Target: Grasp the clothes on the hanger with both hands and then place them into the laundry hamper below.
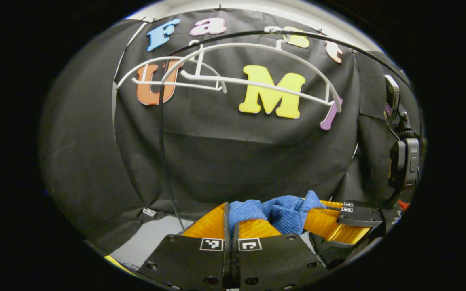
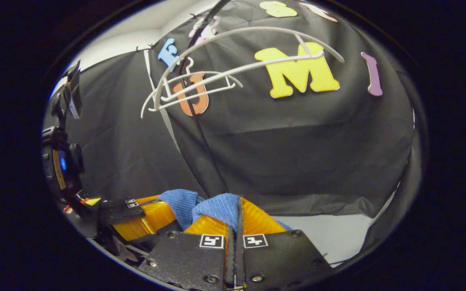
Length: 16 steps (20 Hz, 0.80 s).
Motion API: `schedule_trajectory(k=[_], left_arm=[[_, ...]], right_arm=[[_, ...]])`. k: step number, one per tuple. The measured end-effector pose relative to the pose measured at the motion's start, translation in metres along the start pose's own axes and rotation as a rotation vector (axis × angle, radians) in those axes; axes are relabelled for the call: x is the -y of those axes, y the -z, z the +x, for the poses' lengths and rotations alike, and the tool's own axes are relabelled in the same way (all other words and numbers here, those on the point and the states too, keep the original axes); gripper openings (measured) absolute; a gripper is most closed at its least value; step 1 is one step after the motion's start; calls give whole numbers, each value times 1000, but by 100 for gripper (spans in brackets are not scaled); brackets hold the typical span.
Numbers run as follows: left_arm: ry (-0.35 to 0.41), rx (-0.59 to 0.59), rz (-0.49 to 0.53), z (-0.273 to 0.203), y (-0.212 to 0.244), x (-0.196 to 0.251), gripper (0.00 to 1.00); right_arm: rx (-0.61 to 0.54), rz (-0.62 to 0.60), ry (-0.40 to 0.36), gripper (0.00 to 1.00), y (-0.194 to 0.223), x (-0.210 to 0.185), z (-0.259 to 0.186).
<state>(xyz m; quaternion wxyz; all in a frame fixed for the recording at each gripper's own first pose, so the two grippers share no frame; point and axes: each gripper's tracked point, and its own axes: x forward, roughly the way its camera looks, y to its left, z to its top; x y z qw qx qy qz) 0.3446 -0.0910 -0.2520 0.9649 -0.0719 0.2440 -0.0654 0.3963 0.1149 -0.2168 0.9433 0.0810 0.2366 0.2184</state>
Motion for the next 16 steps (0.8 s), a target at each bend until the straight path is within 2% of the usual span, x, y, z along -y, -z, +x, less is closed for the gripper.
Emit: schedule_trajectory(k=[9,12,16], left_arm=[[-35,-243,-108,39,102,-7,0],[-61,-343,-111,38,150,-17,0],[-68,-450,-121,46,190,-11,0]], right_arm=[[-227,10,72,5,96,40,37],[-320,-4,96,5,135,50,45],[-402,-21,139,5,167,66,51]])
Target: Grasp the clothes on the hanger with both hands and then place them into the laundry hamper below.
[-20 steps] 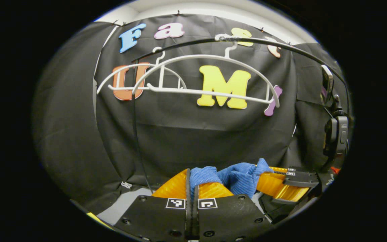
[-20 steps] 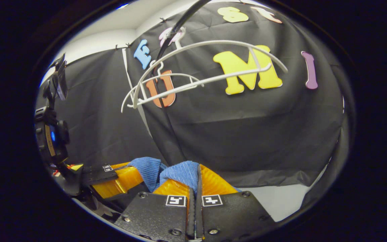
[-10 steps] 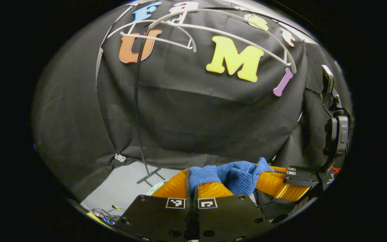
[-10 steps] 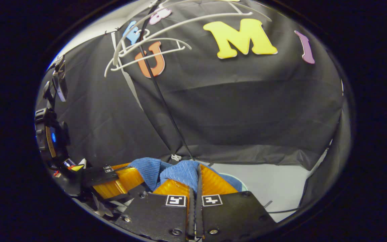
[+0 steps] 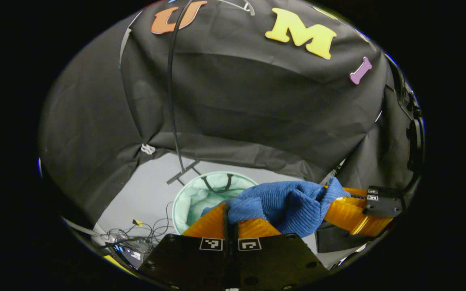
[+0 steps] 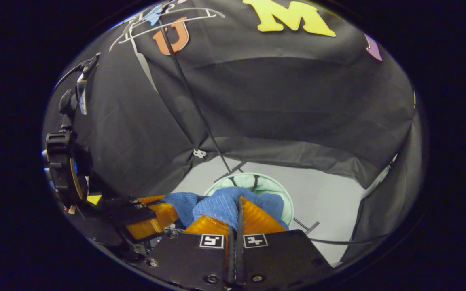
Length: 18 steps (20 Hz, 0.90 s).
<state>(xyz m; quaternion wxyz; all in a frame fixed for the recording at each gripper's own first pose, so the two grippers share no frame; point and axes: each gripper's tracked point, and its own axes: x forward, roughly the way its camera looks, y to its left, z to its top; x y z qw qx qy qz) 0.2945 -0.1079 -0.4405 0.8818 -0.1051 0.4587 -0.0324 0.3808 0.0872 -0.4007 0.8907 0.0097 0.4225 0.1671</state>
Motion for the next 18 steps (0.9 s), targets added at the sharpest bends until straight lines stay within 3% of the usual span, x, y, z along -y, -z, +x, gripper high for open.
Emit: schedule_trajectory(k=[5,11,12,16,18], left_arm=[[-48,-123,26,13,27,-6,0],[-83,-110,48,16,17,-9,2],[-95,-99,48,15,10,-9,9],[-109,-93,55,15,10,-14,67],[-123,-96,53,13,14,-22,96]], right_arm=[[-101,30,52,5,23,20,16],[-120,18,61,8,30,27,24],[-110,19,62,12,30,28,24],[-69,18,102,64,20,36,20],[-53,14,118,75,19,42,17]])
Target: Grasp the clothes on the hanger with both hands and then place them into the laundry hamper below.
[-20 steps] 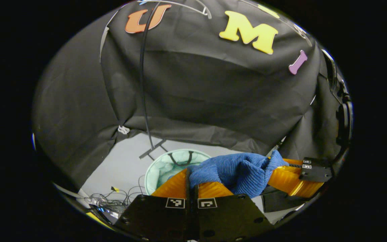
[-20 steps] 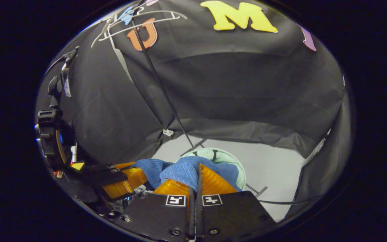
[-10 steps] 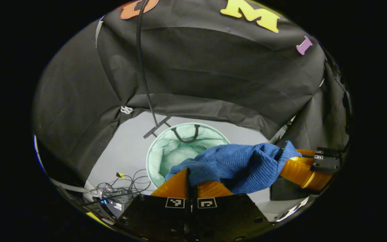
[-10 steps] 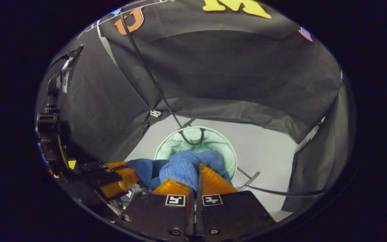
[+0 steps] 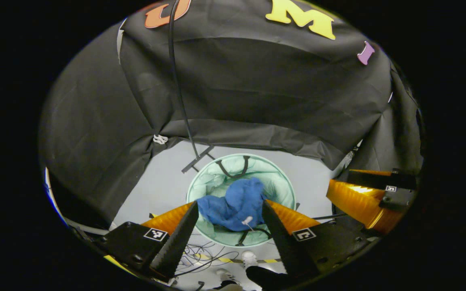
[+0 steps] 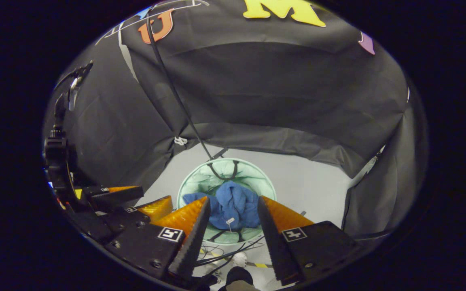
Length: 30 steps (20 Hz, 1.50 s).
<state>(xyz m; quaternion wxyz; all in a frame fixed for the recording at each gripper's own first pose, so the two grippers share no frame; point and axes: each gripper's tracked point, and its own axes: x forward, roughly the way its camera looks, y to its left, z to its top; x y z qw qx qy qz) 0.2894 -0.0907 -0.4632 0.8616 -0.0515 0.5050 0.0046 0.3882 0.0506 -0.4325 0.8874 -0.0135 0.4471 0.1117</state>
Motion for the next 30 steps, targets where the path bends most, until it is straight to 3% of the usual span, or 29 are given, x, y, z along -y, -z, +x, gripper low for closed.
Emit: schedule_trajectory(k=[8,9,11,16,18,19,24,25,27,28,30], left_arm=[[-4,2,3,-6,0,-6,95],[-8,1,6,-7,0,-7,100],[-8,11,5,-11,-2,-7,95],[-1,104,21,-50,-29,-5,95],[9,190,41,-77,-52,-5,100],[10,243,60,-95,-63,-7,96],[9,524,158,-221,-107,-15,95],[6,576,178,-241,-115,-21,100],[-5,669,206,-284,-123,-25,96],[-9,713,216,-305,-127,-26,99],[-10,791,220,-345,-141,-26,98]], right_arm=[[-1,20,8,78,10,2,-4],[0,23,7,78,11,1,-5],[12,20,6,78,11,2,-10],[133,-4,40,78,-11,0,-50],[226,1,60,78,-30,-4,-86],[271,5,67,78,-40,-9,-109],[537,-3,103,79,-71,-33,-257],[583,-6,112,82,-70,-42,-284],[662,-16,151,94,-64,-55,-333],[705,-16,162,100,-63,-62,-358],[777,-15,166,99,-62,-79,-402]])
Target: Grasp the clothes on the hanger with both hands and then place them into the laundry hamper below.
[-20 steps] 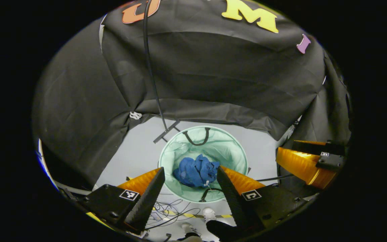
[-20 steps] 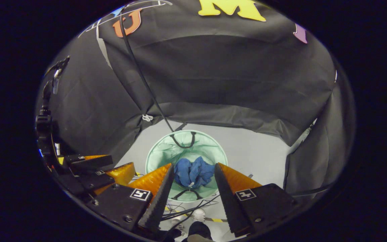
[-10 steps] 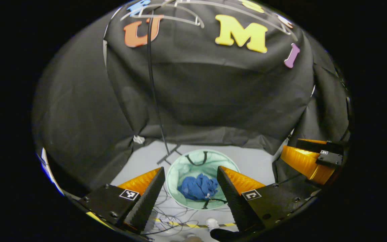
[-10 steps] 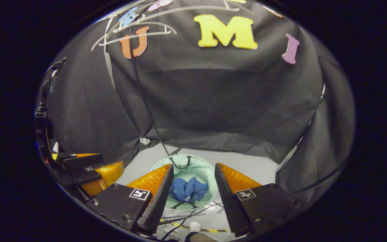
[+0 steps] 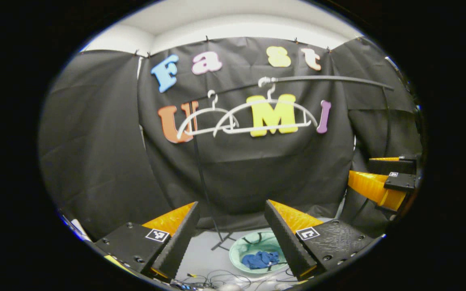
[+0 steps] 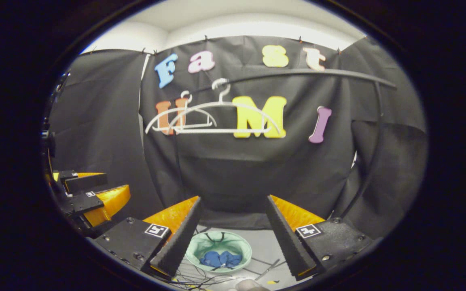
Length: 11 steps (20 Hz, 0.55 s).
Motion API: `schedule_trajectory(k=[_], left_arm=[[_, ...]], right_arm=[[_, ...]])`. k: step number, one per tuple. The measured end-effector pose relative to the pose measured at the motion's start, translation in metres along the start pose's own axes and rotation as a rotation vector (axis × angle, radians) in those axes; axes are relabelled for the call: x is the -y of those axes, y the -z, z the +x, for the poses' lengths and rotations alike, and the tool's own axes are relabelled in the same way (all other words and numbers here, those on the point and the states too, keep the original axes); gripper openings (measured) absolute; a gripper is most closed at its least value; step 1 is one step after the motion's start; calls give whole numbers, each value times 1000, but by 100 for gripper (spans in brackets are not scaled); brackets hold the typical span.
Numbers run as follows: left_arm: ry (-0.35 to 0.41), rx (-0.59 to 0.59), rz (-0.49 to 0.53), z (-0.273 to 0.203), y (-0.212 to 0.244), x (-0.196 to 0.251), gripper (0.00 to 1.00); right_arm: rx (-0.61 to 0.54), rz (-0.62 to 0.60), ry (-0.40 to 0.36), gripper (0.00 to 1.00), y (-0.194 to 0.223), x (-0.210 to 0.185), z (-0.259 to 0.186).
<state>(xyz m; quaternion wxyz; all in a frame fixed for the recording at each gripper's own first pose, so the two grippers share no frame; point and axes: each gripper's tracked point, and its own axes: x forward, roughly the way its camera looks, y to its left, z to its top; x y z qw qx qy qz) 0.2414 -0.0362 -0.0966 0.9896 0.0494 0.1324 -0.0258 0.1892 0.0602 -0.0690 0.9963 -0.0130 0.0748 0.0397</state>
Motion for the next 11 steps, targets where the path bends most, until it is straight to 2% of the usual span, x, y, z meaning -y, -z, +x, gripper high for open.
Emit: schedule_trajectory(k=[1,2,3,6,7,8,11], left_arm=[[1,26,-14,-13,-17,-5,97],[10,43,-40,-26,-30,-8,96],[23,55,-66,-38,-41,-11,98],[24,118,-88,-74,-68,-30,98],[16,137,-91,-84,-76,-36,99],[3,153,-91,-97,-84,-43,99],[-49,181,-80,-137,-96,-61,100]], right_arm=[[27,4,-2,100,-15,-4,-16],[48,9,-8,100,-56,-11,-33],[70,16,-12,100,-68,-12,-49],[134,36,-11,100,-101,-12,-91],[155,41,-9,97,-110,-11,-103],[174,47,-7,100,-117,-6,-112],[204,60,-12,100,-129,0,-138]])
